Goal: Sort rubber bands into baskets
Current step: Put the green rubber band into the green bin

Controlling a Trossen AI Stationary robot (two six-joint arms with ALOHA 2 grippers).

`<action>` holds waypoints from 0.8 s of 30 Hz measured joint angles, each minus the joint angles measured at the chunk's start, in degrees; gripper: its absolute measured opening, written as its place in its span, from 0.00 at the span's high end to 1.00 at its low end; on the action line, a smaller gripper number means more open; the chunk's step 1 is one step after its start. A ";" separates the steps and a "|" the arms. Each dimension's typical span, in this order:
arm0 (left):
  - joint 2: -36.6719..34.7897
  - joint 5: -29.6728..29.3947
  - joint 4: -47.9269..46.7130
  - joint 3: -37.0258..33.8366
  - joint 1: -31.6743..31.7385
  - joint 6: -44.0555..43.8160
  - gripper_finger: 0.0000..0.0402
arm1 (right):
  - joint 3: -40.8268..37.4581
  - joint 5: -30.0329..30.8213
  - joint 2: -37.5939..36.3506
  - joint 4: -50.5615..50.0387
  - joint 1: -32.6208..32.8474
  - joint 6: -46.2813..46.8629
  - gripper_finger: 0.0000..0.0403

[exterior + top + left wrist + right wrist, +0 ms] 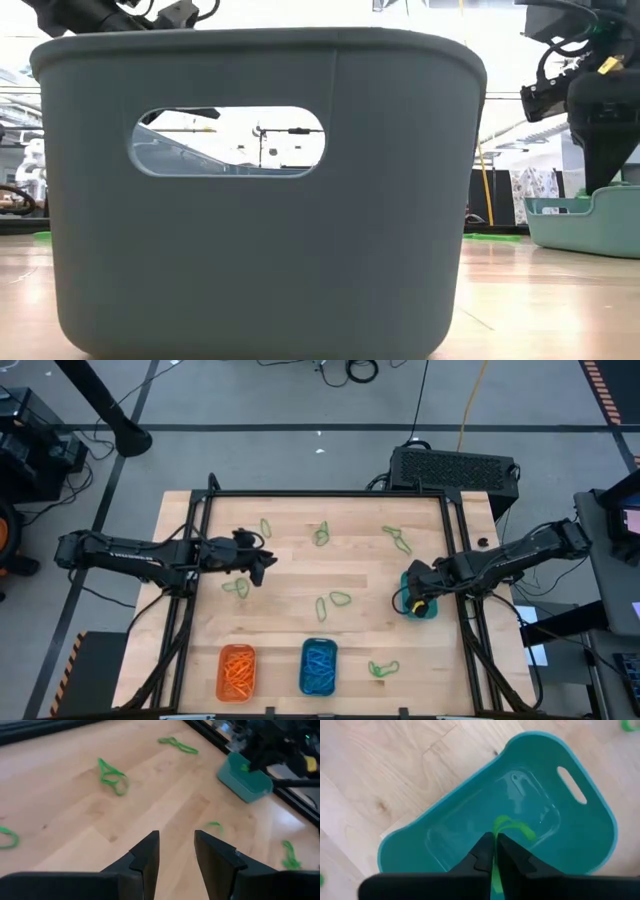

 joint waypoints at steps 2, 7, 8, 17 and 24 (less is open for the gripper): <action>0.00 1.17 -0.56 0.00 0.00 -0.02 0.68 | 0.00 -0.03 -0.04 -0.12 -0.22 -0.04 0.94; 0.00 2.37 -2.61 0.00 0.01 -0.20 0.68 | 0.00 -0.52 -0.04 -1.15 -0.59 -0.21 0.86; 0.00 2.86 -2.41 0.00 0.00 -0.28 0.68 | 0.00 -0.56 -0.04 -1.26 -0.72 -0.34 0.84; 0.00 6.09 -2.39 0.00 -0.02 -1.60 0.68 | 1.60 -0.32 -0.04 -0.43 -0.74 -0.73 0.70; 0.00 6.36 -2.38 0.00 -0.02 -1.62 0.68 | 5.48 0.31 -0.04 13.51 -2.03 -6.77 0.68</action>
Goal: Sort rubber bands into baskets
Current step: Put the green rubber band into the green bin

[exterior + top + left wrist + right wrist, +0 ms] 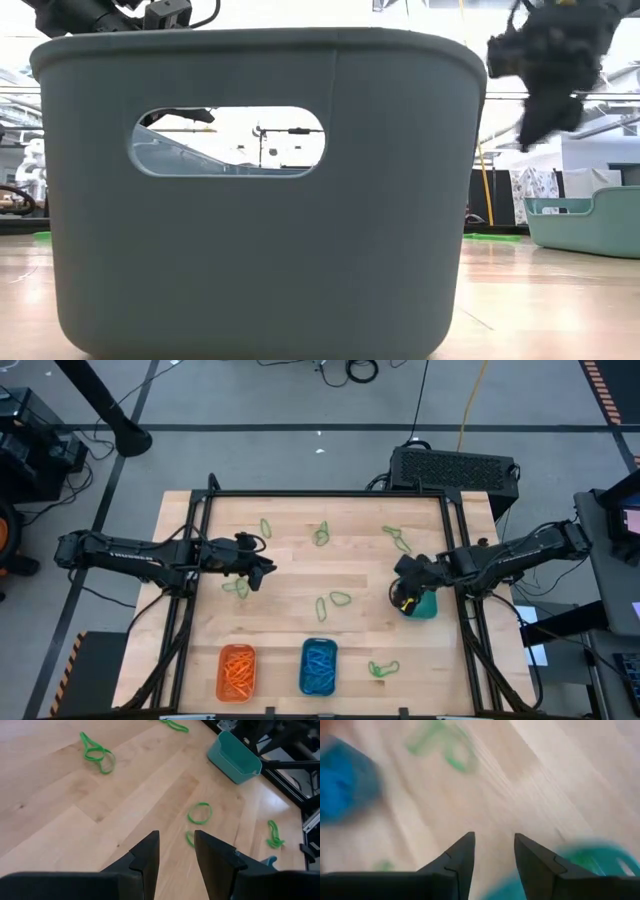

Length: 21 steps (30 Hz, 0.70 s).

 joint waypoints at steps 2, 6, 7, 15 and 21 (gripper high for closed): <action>0.00 0.00 0.00 0.00 0.00 0.00 0.68 | 0.05 0.08 0.01 6.58 -0.29 -2.11 0.68; 0.00 0.00 0.00 0.00 0.00 0.00 0.68 | 0.08 2.77 2.23 17.75 -0.43 -7.15 0.68; 0.00 -0.02 0.00 0.00 0.00 0.00 0.68 | 0.08 2.85 3.13 19.75 -0.55 -8.77 0.68; 1.32 0.00 0.09 0.02 0.00 -0.02 0.68 | 0.08 2.29 15.35 34.91 -0.42 -29.47 0.68; 2.25 1.21 0.00 0.02 0.00 -0.07 0.68 | 0.08 -0.80 22.80 44.15 -1.19 -33.76 0.68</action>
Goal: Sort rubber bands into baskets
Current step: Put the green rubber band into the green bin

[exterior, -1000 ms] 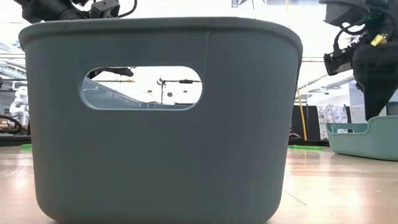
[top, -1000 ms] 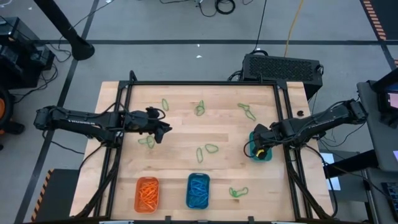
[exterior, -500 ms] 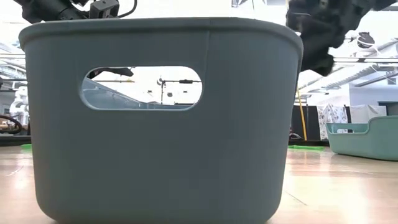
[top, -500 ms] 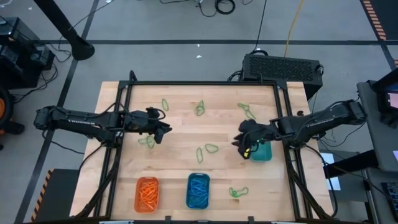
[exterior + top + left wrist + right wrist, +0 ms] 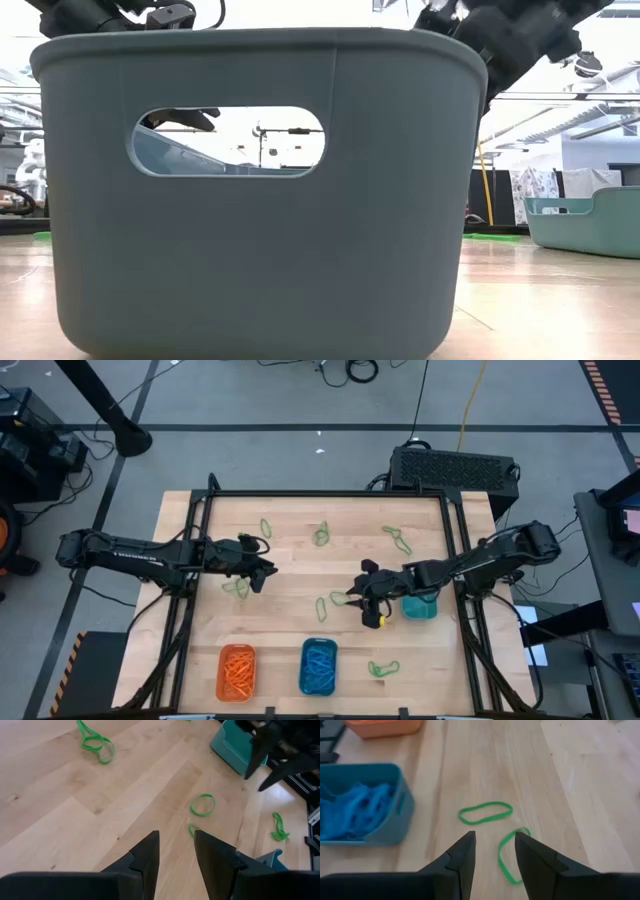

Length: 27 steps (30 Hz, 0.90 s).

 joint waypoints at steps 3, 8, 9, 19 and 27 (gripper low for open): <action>0.13 0.41 0.11 0.00 0.00 -0.02 0.68 | 0.00 -0.02 3.17 1.24 -0.78 -0.24 0.68; 0.13 0.43 0.59 0.00 0.00 0.00 0.68 | 0.00 -4.77 7.62 3.65 -2.75 -0.16 0.68; 0.13 0.43 0.58 0.00 0.01 0.02 0.68 | 0.00 -5.23 8.41 4.02 -2.99 -0.20 0.68; 0.14 0.43 0.52 0.00 0.02 0.01 0.68 | 0.00 -6.01 15.78 7.15 -4.63 -2.53 0.68; 0.15 0.69 0.27 0.00 0.00 -1.29 0.68 | 0.25 -7.54 19.08 6.71 -4.30 -1.43 0.71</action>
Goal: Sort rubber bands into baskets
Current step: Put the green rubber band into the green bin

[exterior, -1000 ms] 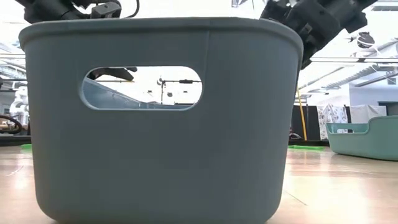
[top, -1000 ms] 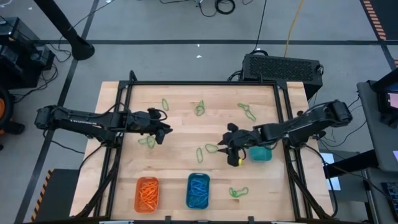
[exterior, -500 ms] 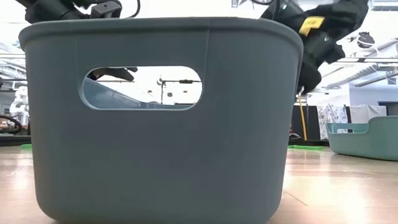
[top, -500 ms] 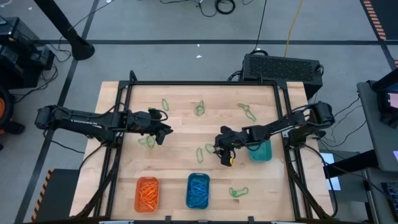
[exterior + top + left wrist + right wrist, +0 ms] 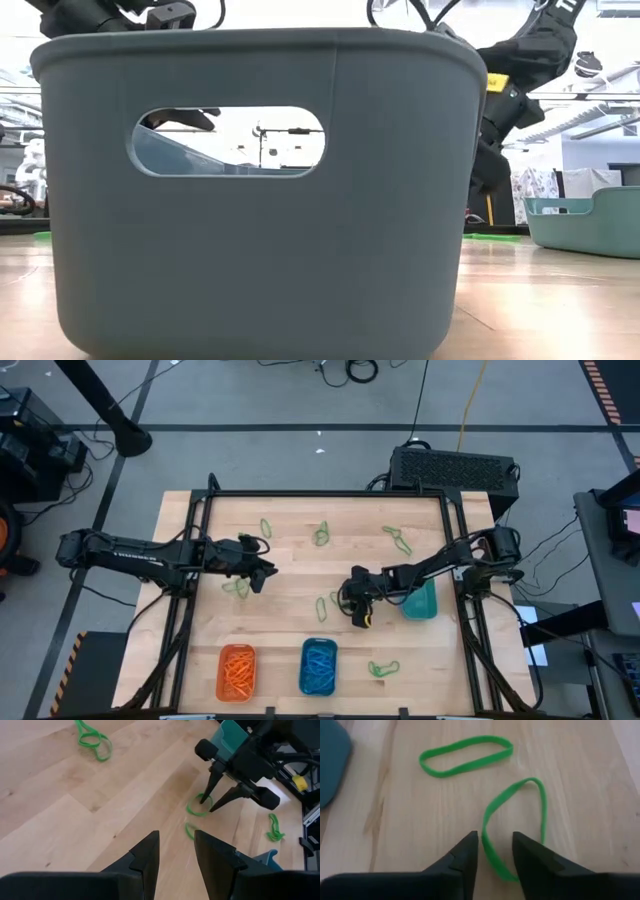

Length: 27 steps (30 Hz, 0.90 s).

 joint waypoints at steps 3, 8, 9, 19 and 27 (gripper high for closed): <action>-0.02 0.03 -0.06 0.00 -0.12 -0.11 0.68 | -0.03 0.13 -0.38 -0.28 -0.07 2.30 0.82; 0.00 0.03 -0.03 0.02 -0.11 -0.11 0.68 | 0.18 -1.57 -3.45 -2.36 0.14 3.17 0.97; 0.00 0.03 -0.05 0.02 -0.11 -0.11 0.68 | 0.79 -1.68 -4.34 -2.89 0.16 3.09 0.97; 0.00 0.03 -6.99 0.02 -0.11 -2.07 0.68 | 11.31 0.32 -16.72 -31.37 -0.26 3.56 1.00; 0.27 0.05 -21.16 0.04 -0.07 -12.02 0.68 | 14.78 0.89 -26.72 -53.88 -0.29 11.82 1.00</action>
